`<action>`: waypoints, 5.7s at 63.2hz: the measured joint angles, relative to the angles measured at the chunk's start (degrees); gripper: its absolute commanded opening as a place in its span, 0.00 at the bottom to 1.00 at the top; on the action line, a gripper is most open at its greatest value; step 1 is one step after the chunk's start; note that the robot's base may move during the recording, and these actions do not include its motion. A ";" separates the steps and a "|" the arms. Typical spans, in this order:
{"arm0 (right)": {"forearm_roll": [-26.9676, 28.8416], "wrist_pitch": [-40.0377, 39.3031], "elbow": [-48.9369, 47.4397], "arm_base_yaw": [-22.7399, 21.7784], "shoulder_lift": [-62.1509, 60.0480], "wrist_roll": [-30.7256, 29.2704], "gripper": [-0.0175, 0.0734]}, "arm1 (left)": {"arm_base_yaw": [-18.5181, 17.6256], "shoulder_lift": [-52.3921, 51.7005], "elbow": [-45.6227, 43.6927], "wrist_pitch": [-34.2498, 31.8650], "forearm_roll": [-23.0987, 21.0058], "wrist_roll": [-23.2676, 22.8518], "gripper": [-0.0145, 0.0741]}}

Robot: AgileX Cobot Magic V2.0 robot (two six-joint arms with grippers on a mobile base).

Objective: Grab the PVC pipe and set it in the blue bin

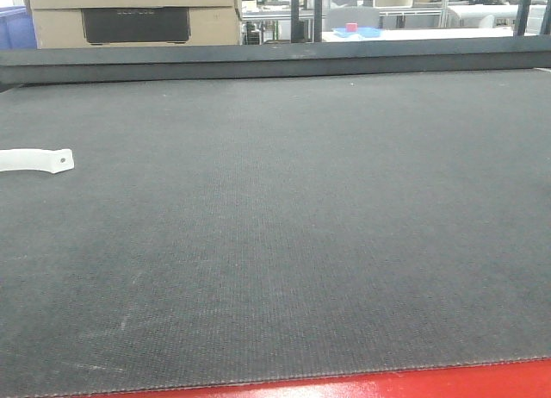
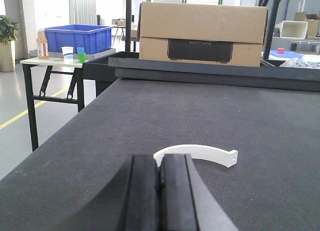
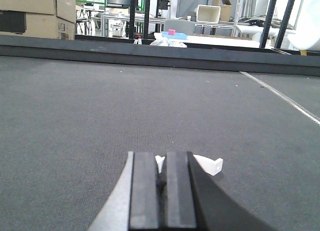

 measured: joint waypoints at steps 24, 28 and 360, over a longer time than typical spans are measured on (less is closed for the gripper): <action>-0.10 0.00 0.00 0.00 0.00 0.09 0.01 | 0.00 0.00 0.00 0.00 0.00 0.00 0.04; -0.10 0.00 0.00 0.00 0.00 0.09 0.01 | 0.00 0.00 0.00 0.00 0.00 0.00 0.04; -8.20 10.90 -47.48 2.60 92.91 0.08 0.38 | 0.00 67.13 -43.08 5.50 3.77 0.11 0.45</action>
